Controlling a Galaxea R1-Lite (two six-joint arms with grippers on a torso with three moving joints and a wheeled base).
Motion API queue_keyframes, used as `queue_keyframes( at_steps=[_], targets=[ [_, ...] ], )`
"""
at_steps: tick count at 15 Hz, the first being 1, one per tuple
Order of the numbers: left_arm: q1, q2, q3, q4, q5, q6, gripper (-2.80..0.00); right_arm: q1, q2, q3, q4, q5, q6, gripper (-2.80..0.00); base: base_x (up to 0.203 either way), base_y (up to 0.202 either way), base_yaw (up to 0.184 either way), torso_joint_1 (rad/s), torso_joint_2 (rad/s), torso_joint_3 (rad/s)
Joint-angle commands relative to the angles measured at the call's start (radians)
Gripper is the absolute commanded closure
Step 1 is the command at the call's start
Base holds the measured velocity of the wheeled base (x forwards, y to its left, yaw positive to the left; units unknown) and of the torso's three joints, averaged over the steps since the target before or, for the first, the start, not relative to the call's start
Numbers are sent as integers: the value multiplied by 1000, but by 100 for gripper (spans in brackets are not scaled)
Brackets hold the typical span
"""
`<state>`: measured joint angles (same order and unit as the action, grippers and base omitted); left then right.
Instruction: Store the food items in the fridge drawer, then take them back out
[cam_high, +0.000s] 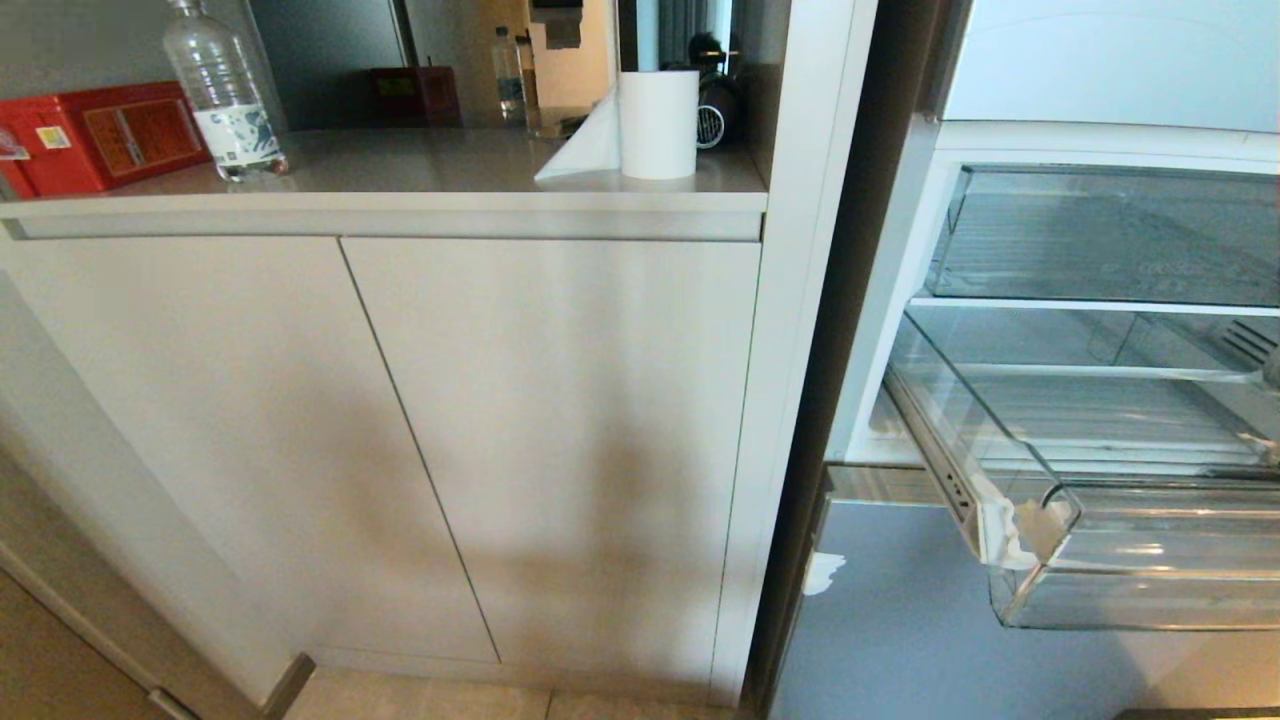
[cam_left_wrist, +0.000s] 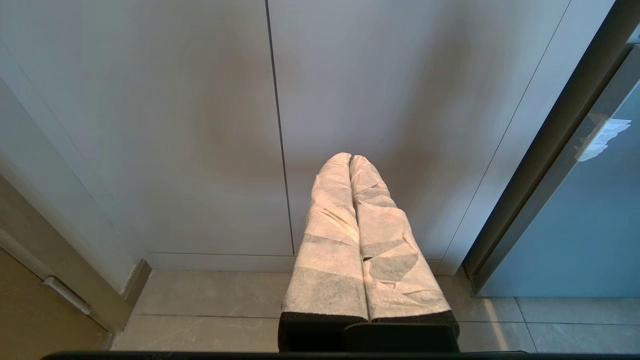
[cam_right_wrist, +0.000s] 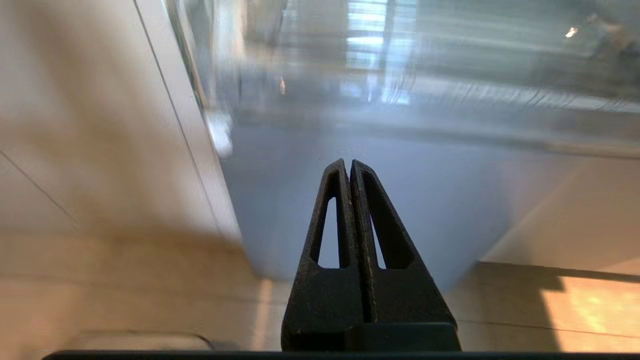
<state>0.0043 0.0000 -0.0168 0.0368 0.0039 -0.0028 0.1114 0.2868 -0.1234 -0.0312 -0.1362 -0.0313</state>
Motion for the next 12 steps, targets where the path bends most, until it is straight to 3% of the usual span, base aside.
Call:
queue_keyframes(
  at_steps=[1,3,8,12],
  targets=[
    [0,0,0,0,1,0,0,-81,-4,126,-68,30,-42,0,0,0,0,0,0,0],
    [0,0,0,0,-1,0,0,-165,-22,124,-5,123,-56,0,0,0,0,0,0,0],
    [0,0,0,0,1,0,0,-121,-278,124,37,137,-79,0,0,0,0,0,0,0],
    [0,2,0,0,1,0,0,-113,-287,125,40,136,-83,0,0,0,0,0,0,0]
  ],
)
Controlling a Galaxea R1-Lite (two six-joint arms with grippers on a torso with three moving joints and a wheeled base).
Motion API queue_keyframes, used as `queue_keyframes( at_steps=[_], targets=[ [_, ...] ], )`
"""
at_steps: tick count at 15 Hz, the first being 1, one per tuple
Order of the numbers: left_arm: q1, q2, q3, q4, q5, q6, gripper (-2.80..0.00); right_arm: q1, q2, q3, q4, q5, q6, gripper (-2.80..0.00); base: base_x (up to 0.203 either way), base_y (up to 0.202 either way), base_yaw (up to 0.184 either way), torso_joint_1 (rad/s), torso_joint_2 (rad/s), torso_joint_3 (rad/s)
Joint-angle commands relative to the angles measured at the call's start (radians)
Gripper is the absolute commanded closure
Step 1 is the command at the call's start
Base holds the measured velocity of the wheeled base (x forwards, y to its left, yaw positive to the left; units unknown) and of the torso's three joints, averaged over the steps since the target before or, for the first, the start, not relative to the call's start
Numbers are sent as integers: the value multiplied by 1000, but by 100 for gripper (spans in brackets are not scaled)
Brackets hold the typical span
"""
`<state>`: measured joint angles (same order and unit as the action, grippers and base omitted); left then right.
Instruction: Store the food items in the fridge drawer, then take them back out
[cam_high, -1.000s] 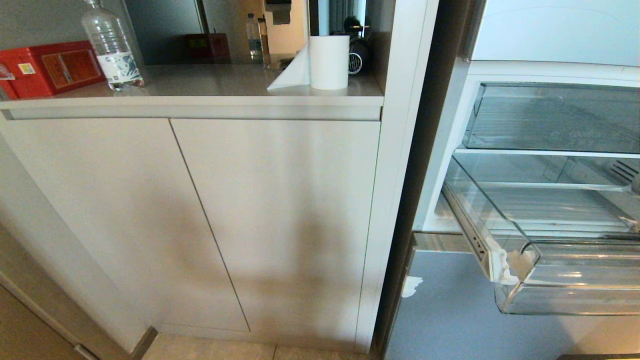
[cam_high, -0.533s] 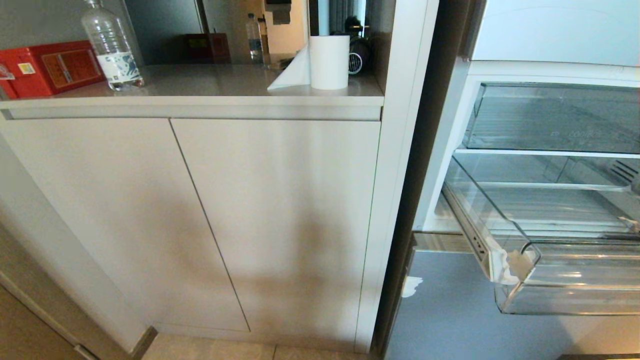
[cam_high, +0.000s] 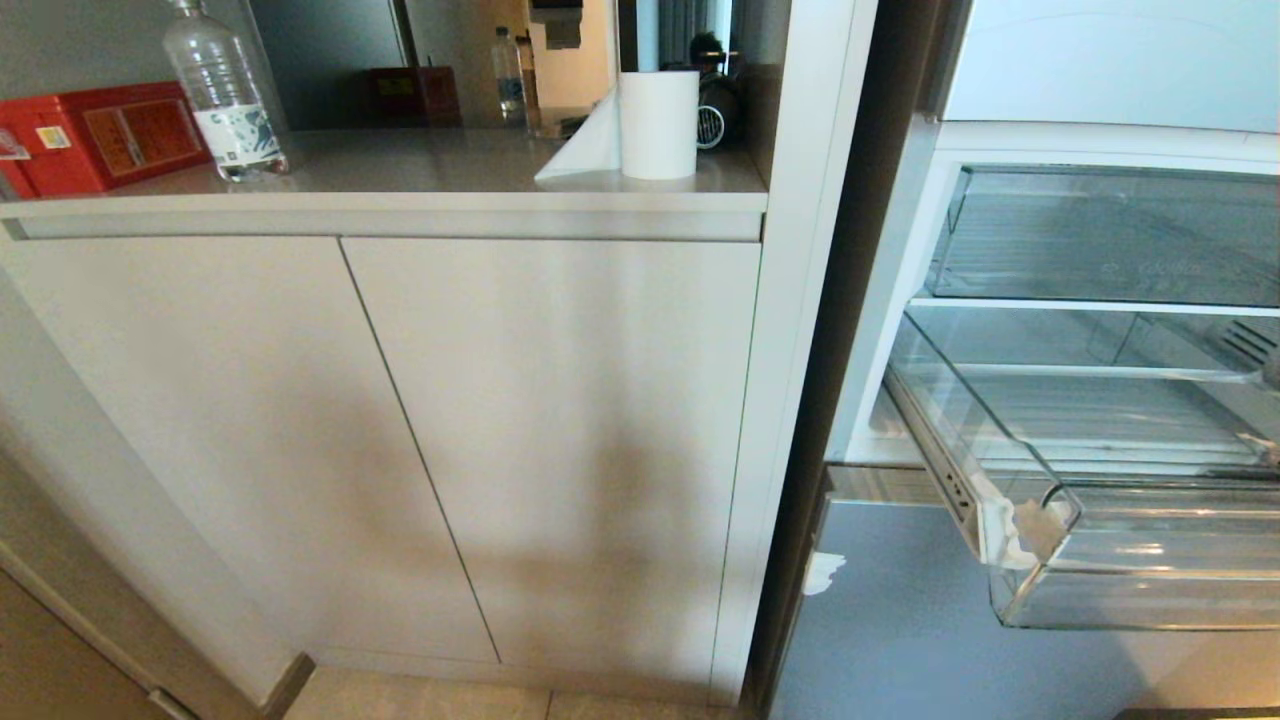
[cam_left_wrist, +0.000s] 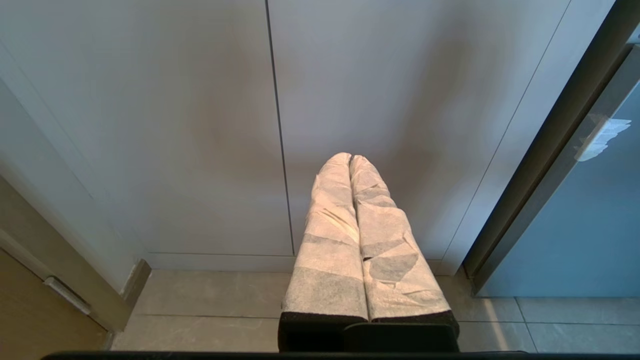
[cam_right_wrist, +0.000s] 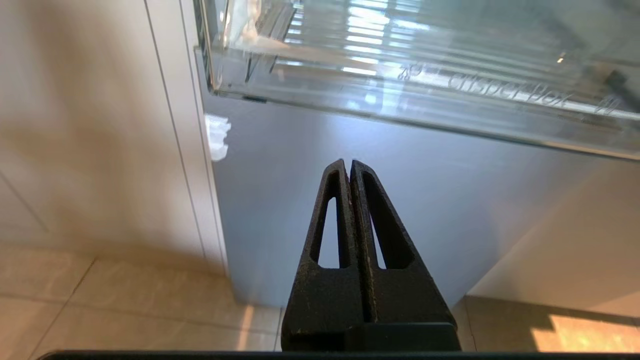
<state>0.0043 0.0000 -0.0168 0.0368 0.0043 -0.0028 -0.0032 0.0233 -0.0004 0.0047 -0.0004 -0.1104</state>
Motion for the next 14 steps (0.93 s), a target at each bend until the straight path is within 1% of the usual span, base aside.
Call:
queue_keyframes(
  at_steps=[1,6,7,14],
  targets=[
    [0,2,0,0,0,0,0,2,-23,2,5,0,-5,0,0,0,0,0,0,0],
    [0,0,0,0,-1,0,0,2,-23,2,5,0,-2,0,0,0,0,0,0,0],
    [0,1,0,0,0,0,0,2,-23,0,5,0,0,0,5,0,-78,5,2,5],
    [0,0,0,0,0,0,0,2,-23,2,5,-1,25,0,0,8,-173,2,3,2]
  ],
)
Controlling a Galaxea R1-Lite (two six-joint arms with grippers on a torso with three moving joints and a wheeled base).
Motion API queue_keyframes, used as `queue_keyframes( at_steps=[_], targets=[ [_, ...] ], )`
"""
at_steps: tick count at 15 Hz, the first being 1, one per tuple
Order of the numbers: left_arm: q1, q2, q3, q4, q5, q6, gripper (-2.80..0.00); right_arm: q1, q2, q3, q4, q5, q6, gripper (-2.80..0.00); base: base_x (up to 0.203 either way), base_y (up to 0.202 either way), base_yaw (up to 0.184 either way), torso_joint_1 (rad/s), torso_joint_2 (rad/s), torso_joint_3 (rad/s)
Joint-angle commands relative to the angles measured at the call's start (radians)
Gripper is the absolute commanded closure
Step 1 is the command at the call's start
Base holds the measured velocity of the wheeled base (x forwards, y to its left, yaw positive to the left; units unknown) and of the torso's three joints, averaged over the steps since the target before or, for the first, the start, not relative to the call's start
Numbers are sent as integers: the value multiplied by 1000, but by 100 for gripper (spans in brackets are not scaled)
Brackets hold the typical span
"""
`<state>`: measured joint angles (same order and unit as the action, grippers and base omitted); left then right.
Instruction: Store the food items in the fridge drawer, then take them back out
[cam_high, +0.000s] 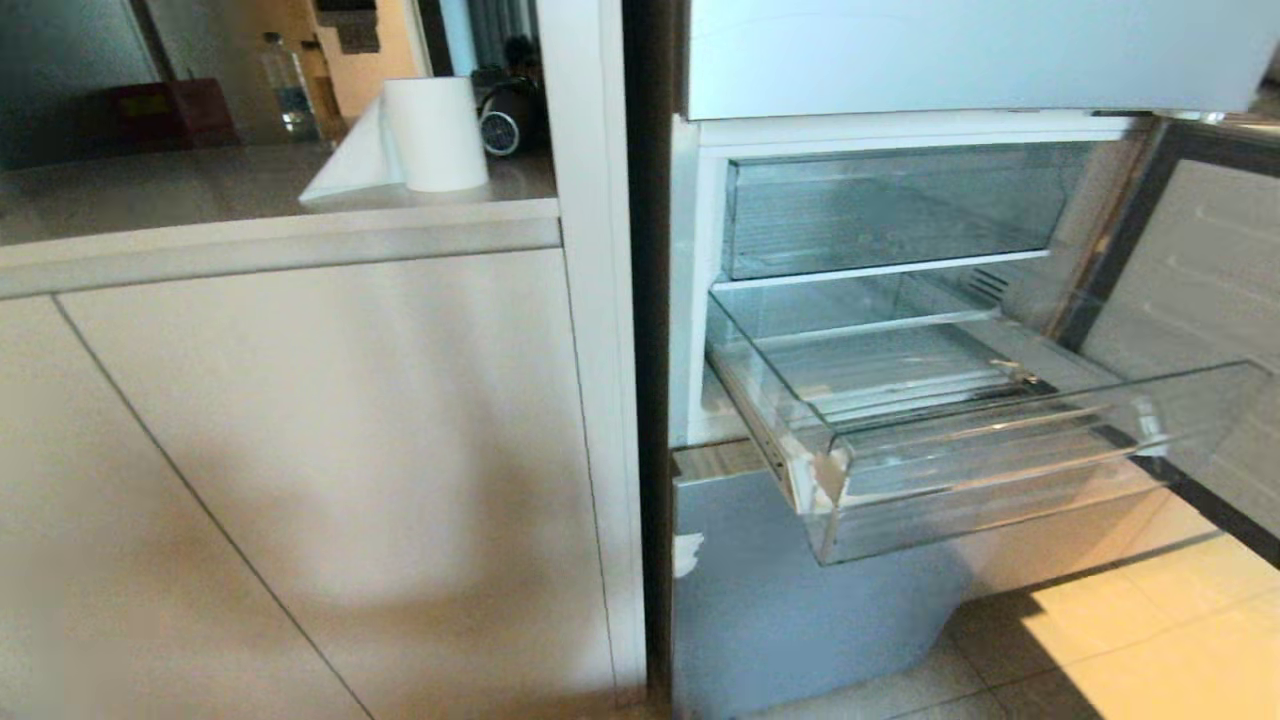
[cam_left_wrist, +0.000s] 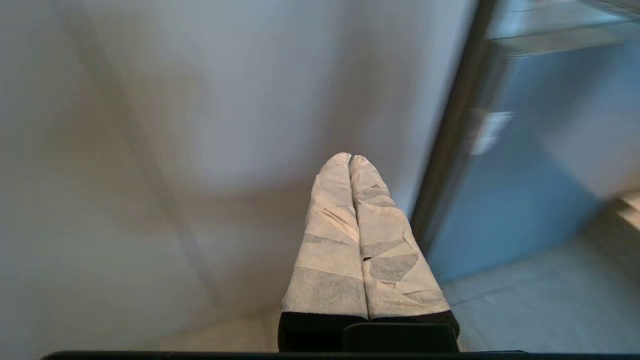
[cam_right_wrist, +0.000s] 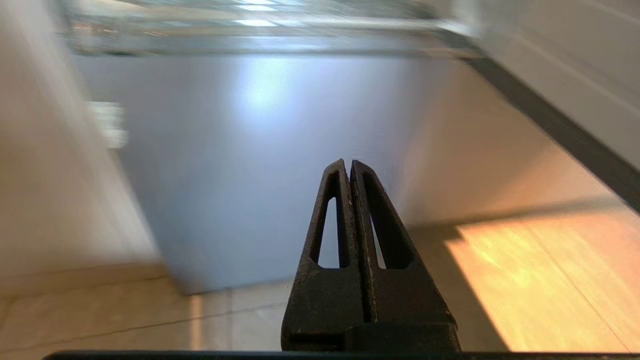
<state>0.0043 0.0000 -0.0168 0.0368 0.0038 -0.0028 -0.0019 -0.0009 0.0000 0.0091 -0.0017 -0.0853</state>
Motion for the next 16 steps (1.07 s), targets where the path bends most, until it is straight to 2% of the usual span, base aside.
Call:
queue_keyframes(
  at_steps=[1,13,16],
  targets=[
    [0,1,0,0,0,0,0,-1,1,2,0,0,4,0,0,8,-181,-2,0,5],
    [0,0,0,0,1,0,0,0,1,0,-1,-3,22,0,-1,7,-174,3,2,2],
    [0,1,0,0,1,0,0,0,1,0,-2,2,15,0,-2,5,-81,0,3,0]
  ],
)
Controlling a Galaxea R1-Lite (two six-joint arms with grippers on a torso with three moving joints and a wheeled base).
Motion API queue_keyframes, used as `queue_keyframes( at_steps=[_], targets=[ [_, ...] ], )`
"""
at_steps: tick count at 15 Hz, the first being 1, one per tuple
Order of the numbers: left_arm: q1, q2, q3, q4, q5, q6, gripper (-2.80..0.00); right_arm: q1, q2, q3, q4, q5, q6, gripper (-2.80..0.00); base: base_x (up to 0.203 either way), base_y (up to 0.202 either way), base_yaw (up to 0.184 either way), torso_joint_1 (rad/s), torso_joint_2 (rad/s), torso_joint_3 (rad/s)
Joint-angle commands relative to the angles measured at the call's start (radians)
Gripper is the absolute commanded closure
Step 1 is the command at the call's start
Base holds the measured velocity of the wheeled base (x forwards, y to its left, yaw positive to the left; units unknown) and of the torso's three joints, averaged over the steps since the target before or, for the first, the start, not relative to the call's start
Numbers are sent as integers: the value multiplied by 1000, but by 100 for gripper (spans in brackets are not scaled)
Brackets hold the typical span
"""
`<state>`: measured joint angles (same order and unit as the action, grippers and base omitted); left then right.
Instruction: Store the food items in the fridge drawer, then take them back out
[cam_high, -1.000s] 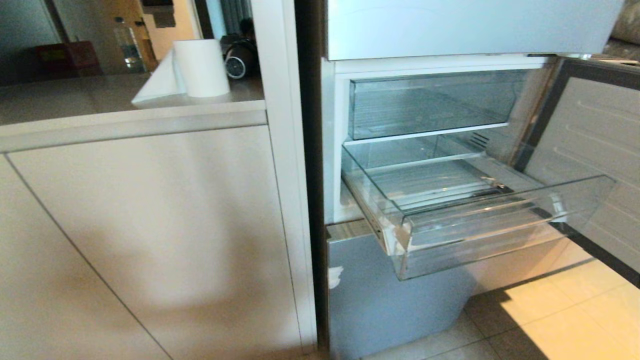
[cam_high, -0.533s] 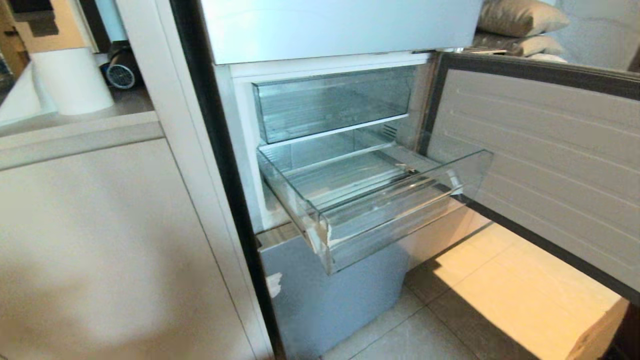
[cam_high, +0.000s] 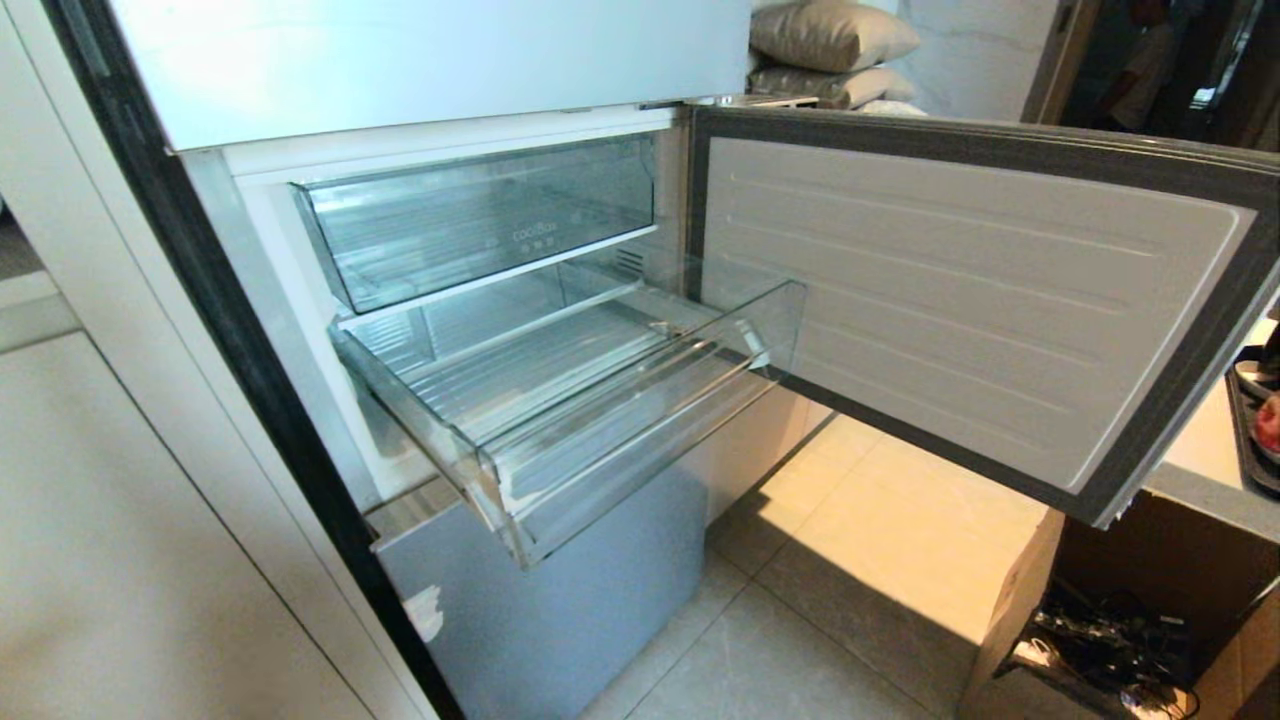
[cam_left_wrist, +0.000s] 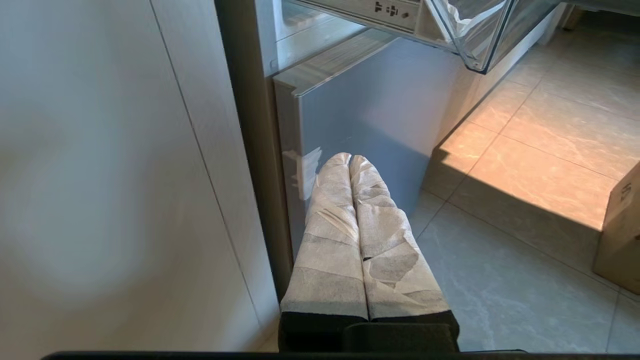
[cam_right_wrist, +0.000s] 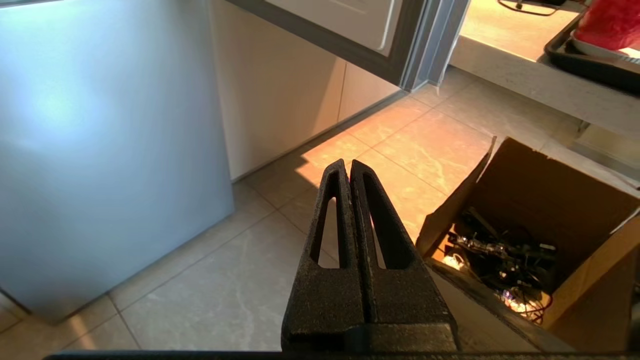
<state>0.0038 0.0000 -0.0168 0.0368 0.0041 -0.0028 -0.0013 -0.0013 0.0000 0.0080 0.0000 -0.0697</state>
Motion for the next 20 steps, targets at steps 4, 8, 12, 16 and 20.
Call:
queue_keyframes(
  at_steps=[4,8,12,16,20],
  targets=[
    [1,0,0,0,0,0,0,0,1,0,0,-3,-1,0,0,0,0,0,0,0],
    [1,0,0,0,0,0,0,-4,123,-75,3,-72,130,0,0,0,0,0,0,0],
    [1,0,0,0,0,0,0,-121,460,-301,0,-192,391,0,0,0,0,0,0,0],
    [1,0,0,0,0,0,0,-539,748,-402,-98,-179,495,0,0,0,0,0,0,0],
    [1,0,0,0,-1,0,0,-854,1053,-432,-342,-82,451,0,0,0,0,0,0,0]
  ],
)
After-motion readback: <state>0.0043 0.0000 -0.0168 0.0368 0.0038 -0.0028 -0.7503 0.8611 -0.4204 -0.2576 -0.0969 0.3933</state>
